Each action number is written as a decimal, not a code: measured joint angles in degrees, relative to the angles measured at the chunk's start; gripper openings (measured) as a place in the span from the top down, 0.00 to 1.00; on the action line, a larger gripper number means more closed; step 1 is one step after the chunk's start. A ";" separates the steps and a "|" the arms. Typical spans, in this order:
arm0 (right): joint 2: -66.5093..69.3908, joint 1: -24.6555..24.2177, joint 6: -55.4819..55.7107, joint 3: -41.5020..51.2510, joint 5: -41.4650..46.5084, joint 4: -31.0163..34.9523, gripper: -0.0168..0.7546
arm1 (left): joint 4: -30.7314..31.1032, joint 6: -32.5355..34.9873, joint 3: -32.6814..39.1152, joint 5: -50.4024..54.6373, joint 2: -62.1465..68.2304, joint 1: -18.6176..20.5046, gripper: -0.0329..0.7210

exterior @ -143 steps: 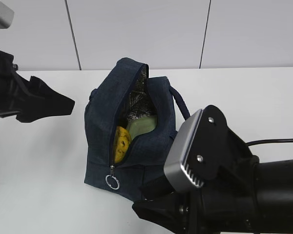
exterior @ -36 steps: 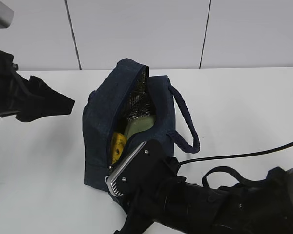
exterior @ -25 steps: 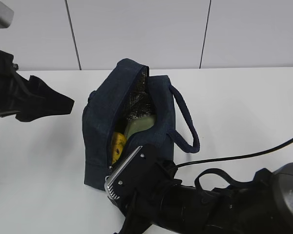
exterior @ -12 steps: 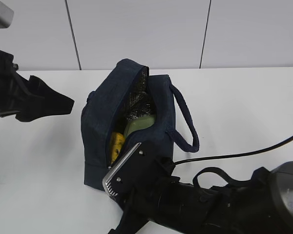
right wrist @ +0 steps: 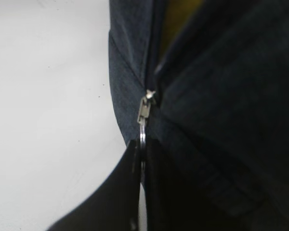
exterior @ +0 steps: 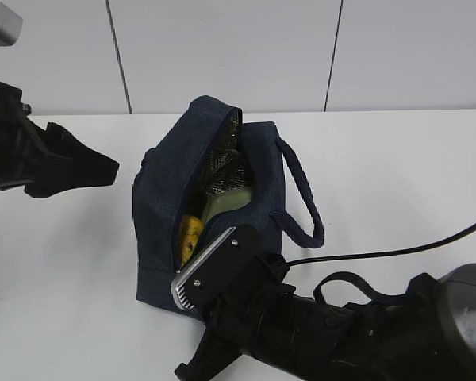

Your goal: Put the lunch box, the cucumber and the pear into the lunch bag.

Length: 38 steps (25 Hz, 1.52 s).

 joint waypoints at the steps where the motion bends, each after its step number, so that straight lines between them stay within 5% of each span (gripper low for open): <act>1: 0.00 0.00 0.00 0.00 0.00 0.00 0.98 | 0.00 0.00 0.00 0.00 0.00 0.00 0.48; 21: -3.93 0.00 -0.08 0.24 9.05 -1.97 0.98 | 0.00 0.29 0.00 4.47 0.00 0.00 0.58; 28: -3.93 0.00 -0.08 0.24 9.27 -2.42 0.98 | -11.37 10.24 0.00 8.48 1.88 0.00 0.59; 38: -4.06 0.00 -0.12 0.24 9.50 -2.42 0.98 | -13.88 14.09 0.00 6.55 7.75 0.00 0.57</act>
